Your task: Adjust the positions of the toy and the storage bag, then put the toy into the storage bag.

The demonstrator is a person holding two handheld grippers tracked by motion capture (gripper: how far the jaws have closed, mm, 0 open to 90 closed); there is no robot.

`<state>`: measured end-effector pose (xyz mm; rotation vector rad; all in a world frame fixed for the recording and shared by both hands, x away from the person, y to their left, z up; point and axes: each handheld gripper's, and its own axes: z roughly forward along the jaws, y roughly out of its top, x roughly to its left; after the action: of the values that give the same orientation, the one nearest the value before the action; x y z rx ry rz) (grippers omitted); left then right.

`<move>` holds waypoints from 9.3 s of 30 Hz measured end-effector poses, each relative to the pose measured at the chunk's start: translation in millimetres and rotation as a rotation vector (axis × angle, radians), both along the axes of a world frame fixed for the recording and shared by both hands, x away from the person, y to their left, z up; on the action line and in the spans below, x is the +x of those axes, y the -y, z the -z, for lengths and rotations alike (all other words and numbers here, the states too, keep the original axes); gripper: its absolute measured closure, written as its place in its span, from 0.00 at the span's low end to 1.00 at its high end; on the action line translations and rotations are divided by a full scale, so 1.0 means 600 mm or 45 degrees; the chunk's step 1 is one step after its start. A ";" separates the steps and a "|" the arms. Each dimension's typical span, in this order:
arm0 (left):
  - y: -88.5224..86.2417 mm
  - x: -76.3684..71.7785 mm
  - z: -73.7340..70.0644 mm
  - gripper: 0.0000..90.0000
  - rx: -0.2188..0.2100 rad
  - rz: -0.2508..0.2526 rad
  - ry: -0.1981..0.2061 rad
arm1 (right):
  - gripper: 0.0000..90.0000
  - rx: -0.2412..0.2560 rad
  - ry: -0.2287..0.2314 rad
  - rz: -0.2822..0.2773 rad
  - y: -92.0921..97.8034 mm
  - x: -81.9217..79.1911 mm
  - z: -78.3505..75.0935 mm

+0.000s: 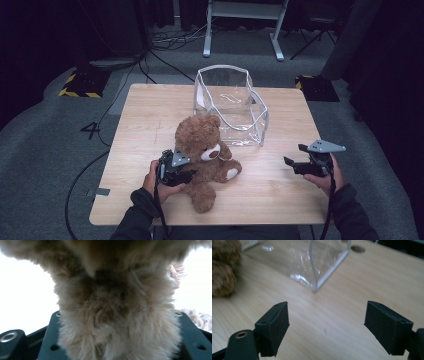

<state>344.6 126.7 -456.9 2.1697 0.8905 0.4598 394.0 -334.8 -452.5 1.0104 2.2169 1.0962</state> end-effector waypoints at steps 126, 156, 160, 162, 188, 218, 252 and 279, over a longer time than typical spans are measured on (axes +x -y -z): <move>-0.080 -0.030 0.024 0.52 -0.141 -0.251 0.020 | 0.23 -0.130 -0.072 0.058 0.039 -0.010 0.052; -0.098 -0.013 0.017 0.56 -0.017 -0.091 0.114 | 0.21 -0.027 -0.172 0.056 0.060 -0.016 0.101; -0.098 -0.015 0.016 0.61 0.014 -0.068 0.164 | 0.21 -0.027 -0.172 0.058 0.059 -0.016 0.102; -0.096 -0.018 0.017 0.63 0.005 -0.074 0.171 | 0.21 -0.027 -0.172 0.057 0.059 -0.016 0.102; -0.067 -0.059 -0.022 0.72 -0.183 -0.093 0.322 | 0.21 -0.031 -0.167 0.040 0.059 -0.018 0.101; -0.074 -0.053 -0.095 0.72 -0.292 -0.195 0.531 | 0.21 -0.030 -0.169 0.041 0.059 -0.018 0.101; -0.064 -0.009 -0.170 0.72 -0.373 -0.293 0.652 | 0.21 -0.030 -0.168 0.041 0.060 -0.018 0.102; -0.045 0.013 -0.252 0.72 -0.473 -0.251 0.728 | 0.21 -0.030 -0.169 0.042 0.059 -0.018 0.101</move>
<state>352.3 154.0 -305.5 1.5010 0.7866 0.8812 383.3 -370.5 -513.4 1.1351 2.3027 1.0133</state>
